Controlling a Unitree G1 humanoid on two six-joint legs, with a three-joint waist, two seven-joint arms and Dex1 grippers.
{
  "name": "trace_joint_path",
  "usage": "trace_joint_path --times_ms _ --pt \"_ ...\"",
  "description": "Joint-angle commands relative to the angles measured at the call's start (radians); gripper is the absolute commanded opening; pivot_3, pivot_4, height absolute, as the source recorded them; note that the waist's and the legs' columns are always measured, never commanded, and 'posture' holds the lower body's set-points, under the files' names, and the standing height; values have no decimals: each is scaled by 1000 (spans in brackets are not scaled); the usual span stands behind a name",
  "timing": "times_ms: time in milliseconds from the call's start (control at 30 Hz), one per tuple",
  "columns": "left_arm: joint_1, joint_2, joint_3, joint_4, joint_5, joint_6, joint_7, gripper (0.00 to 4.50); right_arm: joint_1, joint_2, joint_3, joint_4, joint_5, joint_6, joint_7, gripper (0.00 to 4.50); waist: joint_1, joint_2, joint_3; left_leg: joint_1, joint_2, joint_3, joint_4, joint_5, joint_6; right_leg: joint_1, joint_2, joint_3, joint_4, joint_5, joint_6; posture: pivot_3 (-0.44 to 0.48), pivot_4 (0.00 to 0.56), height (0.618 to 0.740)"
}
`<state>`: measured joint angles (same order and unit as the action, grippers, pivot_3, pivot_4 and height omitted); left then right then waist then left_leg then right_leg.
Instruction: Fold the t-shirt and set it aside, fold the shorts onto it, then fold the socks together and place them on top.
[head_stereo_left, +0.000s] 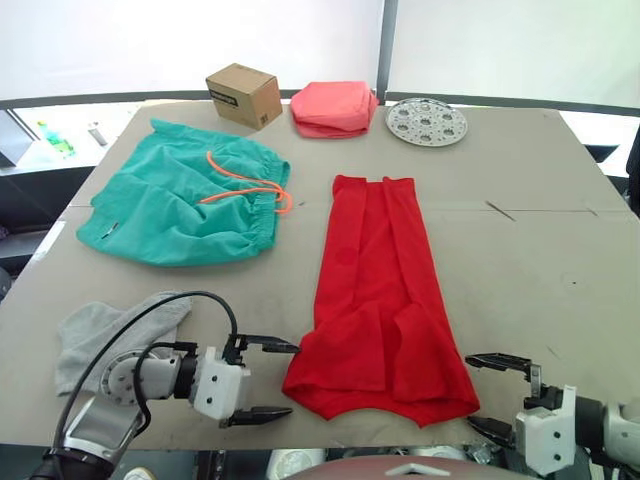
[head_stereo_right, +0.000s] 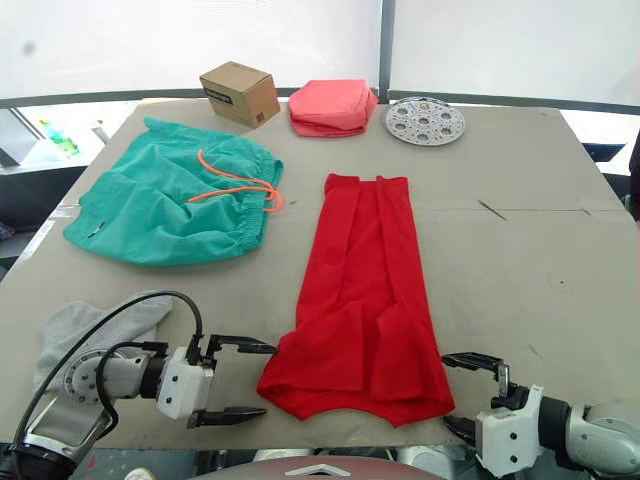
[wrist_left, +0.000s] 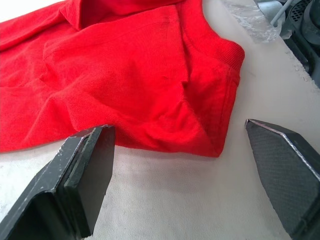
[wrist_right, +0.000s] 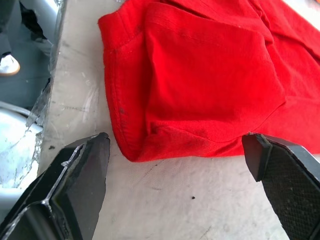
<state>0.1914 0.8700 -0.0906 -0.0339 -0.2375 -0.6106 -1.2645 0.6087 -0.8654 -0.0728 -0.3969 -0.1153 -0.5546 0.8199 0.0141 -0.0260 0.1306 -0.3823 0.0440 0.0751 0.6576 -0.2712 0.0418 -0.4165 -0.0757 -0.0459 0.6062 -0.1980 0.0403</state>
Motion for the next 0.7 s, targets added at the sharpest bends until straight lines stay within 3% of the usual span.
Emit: trace_joint_path --times_ms 33,133,267,367,533,700 --pt "2 10 -17 -33 -5 45 3 4500 -9 -3 40 -25 12 47 17 3243 0 0 0 0 0 0 0 0 0 0 0 0 0 0 0 0 150 740" --pt "14 16 -26 -57 -8 60 -5 3324 -28 -7 59 -27 25 82 32 1910 0 0 0 0 1 1 0 0 0 0 1 1 0 0 0 0 150 740" --pt "9 17 -31 -71 -8 72 2 1380 -56 -9 71 -36 47 122 43 3 1 1 0 0 1 1 0 0 0 0 1 1 0 0 0 0 150 740" --pt "12 27 -29 -90 -24 83 -7 99 -65 -17 64 -54 88 168 61 0 2 1 1 0 1 1 0 0 0 0 1 1 0 0 0 0 150 740" --pt "22 59 -15 -126 -94 161 -37 44 -62 -47 36 -112 204 289 109 0 2 2 1 0 1 1 0 0 0 0 1 1 0 0 0 0 150 740" --pt "82 181 27 -253 -280 437 -98 44 -8 -121 -53 -263 438 564 179 0 2 2 2 0 1 1 0 0 0 0 1 1 0 0 0 0 150 740"
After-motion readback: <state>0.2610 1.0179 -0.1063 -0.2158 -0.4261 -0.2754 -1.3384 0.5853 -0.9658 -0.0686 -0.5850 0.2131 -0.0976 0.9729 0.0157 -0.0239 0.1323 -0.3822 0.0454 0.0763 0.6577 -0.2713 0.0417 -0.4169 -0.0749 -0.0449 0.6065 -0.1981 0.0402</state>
